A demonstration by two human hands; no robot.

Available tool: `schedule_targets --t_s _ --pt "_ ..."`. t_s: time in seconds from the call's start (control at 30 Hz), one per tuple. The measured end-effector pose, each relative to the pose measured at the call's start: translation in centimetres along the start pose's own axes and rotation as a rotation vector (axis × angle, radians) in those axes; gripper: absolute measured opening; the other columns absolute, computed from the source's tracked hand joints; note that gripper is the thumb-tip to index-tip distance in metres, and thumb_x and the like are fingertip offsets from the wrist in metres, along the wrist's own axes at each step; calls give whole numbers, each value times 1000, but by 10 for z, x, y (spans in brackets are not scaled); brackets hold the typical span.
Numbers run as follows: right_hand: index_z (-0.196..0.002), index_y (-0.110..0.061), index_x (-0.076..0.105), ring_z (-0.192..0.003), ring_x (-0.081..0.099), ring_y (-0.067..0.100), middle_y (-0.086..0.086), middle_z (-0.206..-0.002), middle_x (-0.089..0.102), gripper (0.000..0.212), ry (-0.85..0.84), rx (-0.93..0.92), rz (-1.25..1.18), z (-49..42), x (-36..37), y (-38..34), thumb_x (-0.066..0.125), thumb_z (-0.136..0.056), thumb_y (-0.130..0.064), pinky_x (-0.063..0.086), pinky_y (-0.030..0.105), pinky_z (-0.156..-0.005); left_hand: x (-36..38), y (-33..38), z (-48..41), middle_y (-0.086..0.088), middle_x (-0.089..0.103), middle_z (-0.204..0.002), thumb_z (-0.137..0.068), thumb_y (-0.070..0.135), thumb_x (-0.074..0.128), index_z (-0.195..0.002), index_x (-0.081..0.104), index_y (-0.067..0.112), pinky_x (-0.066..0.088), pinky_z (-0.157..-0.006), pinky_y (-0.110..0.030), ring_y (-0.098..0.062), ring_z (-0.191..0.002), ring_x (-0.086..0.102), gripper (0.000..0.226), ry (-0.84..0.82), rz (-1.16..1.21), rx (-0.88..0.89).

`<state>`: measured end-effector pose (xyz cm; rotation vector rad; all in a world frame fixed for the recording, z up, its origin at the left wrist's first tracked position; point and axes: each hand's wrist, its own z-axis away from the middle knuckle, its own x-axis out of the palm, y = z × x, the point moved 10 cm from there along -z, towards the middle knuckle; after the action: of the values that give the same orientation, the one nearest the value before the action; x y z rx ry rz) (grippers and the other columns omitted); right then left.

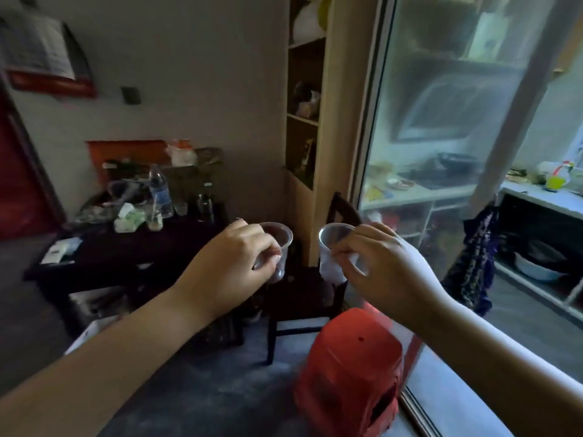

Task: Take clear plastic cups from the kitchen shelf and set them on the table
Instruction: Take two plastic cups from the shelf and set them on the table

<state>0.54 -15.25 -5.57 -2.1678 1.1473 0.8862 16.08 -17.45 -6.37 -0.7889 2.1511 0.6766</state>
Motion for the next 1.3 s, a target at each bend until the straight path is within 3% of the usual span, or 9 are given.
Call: schedule_targets --t_s 0.1,0.27,0.43,0.6,0.77,1.0,1.17,1.3 --pt "-88 -25 66 -90 49 7 -12 -94 64 7 -48 -57 -54 -34 52 -29 64 -82 -24 39 19 -70 -18 -58 19 17 53 -73 -83 19 61 -78 63 23 35 -67 -12 -3 -78 44 7 5 -42 -96" --pt "-87 -27 64 -88 51 9 -15 -87 60 7 -136 -183 -157 -84 127 -65 58 -83 -29 44 23 -64 -35 -140 48 14 56 -75 -81 17 63 -78 63 23 41 -68 -22 -5 -79 46 7 21 -112 -233" --pt "-92 -27 65 -88 47 5 -15 -87 63 12 -199 -261 -216 -128 205 -74 56 -85 -30 40 19 -67 -29 -204 48 6 60 -75 -79 13 65 -77 65 17 35 -68 -20 -14 -77 47 5 24 -173 -304" --pt "-93 -26 66 -89 49 9 -11 -85 65 22 -224 -313 -314 -172 272 -51 46 -86 -35 45 24 -65 10 -268 16 3 60 -76 -82 14 62 -81 64 15 34 -68 -19 -14 -78 47 2 -22 -195 -348" --pt "-100 -28 63 -96 48 7 -12 -93 64 16 -275 -312 -353 -228 340 1 55 -87 -26 46 24 -72 52 -341 -38 6 60 -79 -83 14 61 -85 64 17 34 -69 -12 -9 -79 44 5 -95 -191 -388" --pt "-103 -29 62 -99 49 7 -13 -97 64 19 -355 -357 -417 -302 432 40 52 -87 -33 47 27 -78 94 -431 -90 2 62 -85 -85 15 59 -87 64 13 39 -74 -23 -16 -84 50 5 -106 -166 -436" --pt "-95 -29 65 -94 49 6 -14 -90 64 12 -383 -357 -464 -342 492 46 57 -86 -31 48 27 -72 113 -503 -103 4 61 -87 -89 20 54 -92 65 14 32 -77 -16 -13 -86 48 13 -103 -153 -475" --pt "-94 -28 67 -93 50 6 -14 -87 65 15 -382 -331 -469 -377 545 52 56 -85 -32 46 22 -72 132 -568 -114 6 61 -89 -91 21 52 -95 65 15 35 -79 -18 -11 -89 47 15 -115 -136 -464"
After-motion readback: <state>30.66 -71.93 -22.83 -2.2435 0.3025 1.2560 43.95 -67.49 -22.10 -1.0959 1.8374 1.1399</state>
